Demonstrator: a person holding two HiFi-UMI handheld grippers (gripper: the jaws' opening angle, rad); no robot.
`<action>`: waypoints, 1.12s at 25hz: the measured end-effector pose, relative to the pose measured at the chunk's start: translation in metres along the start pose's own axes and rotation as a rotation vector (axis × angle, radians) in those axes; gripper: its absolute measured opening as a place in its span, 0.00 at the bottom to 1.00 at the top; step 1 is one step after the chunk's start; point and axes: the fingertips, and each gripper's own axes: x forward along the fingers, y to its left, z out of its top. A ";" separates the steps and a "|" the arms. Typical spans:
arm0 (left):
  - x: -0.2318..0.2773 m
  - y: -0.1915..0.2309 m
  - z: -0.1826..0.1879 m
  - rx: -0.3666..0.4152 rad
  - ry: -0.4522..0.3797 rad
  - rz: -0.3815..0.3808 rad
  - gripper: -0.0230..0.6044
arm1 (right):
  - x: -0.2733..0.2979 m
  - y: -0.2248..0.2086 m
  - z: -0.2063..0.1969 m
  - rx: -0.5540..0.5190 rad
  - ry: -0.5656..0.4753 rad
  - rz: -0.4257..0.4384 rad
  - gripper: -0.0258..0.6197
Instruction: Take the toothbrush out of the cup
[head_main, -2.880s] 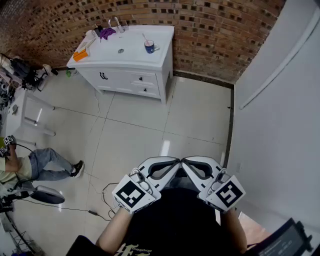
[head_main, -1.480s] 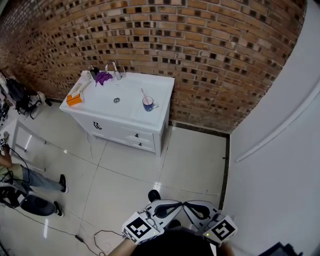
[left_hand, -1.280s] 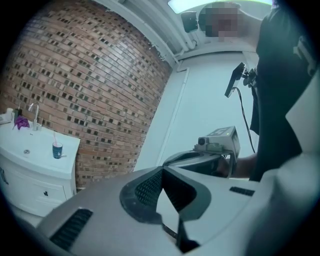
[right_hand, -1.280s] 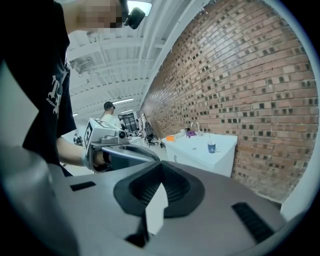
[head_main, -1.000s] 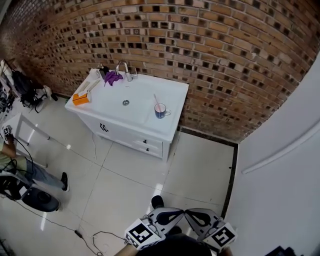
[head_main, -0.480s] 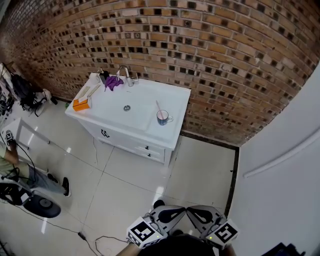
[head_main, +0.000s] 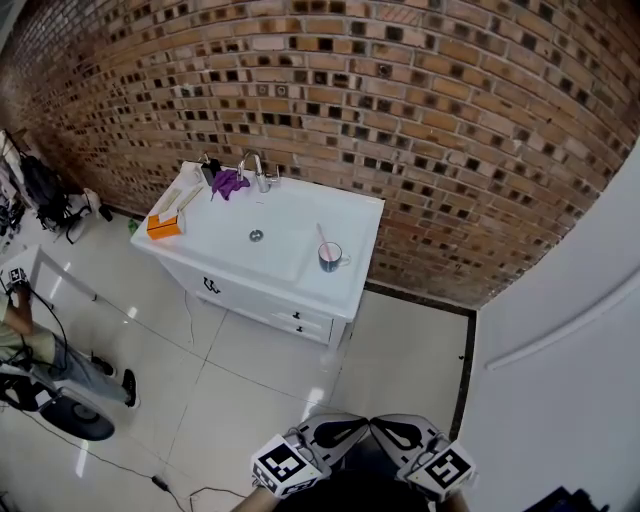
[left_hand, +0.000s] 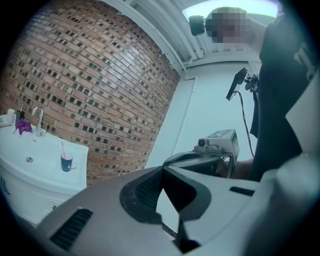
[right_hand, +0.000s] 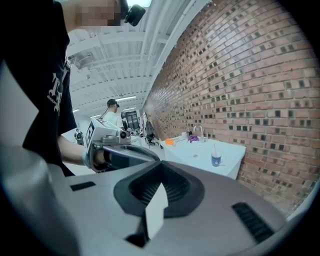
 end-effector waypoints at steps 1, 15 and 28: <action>-0.001 0.001 0.001 -0.002 -0.001 0.002 0.04 | 0.001 0.000 0.001 -0.001 0.002 0.003 0.02; 0.001 0.063 0.020 -0.008 -0.017 0.149 0.04 | 0.052 -0.037 0.022 -0.025 0.000 0.143 0.02; 0.075 0.148 0.084 0.040 -0.019 0.255 0.04 | 0.081 -0.154 0.068 -0.024 -0.007 0.248 0.02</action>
